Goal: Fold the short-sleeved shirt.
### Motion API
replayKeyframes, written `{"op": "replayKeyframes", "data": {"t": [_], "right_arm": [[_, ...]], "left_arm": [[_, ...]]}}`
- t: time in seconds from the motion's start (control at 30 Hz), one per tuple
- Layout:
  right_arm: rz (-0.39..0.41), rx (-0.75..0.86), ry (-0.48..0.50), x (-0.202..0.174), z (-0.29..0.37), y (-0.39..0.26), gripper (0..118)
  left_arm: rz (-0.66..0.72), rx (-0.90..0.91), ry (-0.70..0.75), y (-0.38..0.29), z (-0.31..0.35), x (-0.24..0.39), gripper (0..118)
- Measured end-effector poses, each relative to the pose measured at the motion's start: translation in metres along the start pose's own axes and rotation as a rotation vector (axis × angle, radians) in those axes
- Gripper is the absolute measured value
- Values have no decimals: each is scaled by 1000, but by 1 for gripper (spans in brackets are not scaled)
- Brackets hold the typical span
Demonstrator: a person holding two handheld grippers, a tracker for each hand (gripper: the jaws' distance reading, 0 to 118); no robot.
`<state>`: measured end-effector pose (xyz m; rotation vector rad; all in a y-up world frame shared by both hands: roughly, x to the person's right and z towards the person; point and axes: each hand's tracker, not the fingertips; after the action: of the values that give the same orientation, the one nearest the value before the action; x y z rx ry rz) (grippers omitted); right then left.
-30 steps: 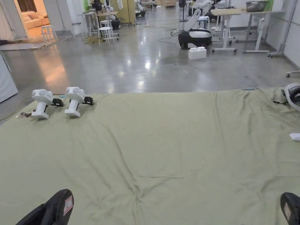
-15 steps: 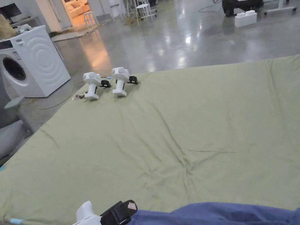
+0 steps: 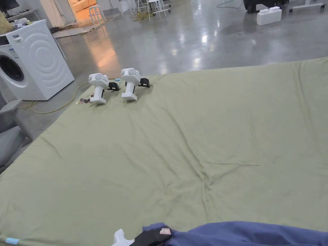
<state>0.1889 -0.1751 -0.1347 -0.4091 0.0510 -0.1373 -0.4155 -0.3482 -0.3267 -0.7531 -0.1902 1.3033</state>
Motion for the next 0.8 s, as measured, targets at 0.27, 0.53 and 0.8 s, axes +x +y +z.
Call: {"op": "replayKeyframes", "data": {"t": [0.27,0.53,0.8], "right_arm": [[-51,-44,-20,12,3,-6,2],[-173,-68,-2,21,-6,-17,2],[-166,-49,-5,20,14,-18,2]], "left_arm": [[-53,210,-19,17,65,30,16],[-712,185,233,-40,60,192,16],[-1101,-127,290,-236,-118,219,15]]}}
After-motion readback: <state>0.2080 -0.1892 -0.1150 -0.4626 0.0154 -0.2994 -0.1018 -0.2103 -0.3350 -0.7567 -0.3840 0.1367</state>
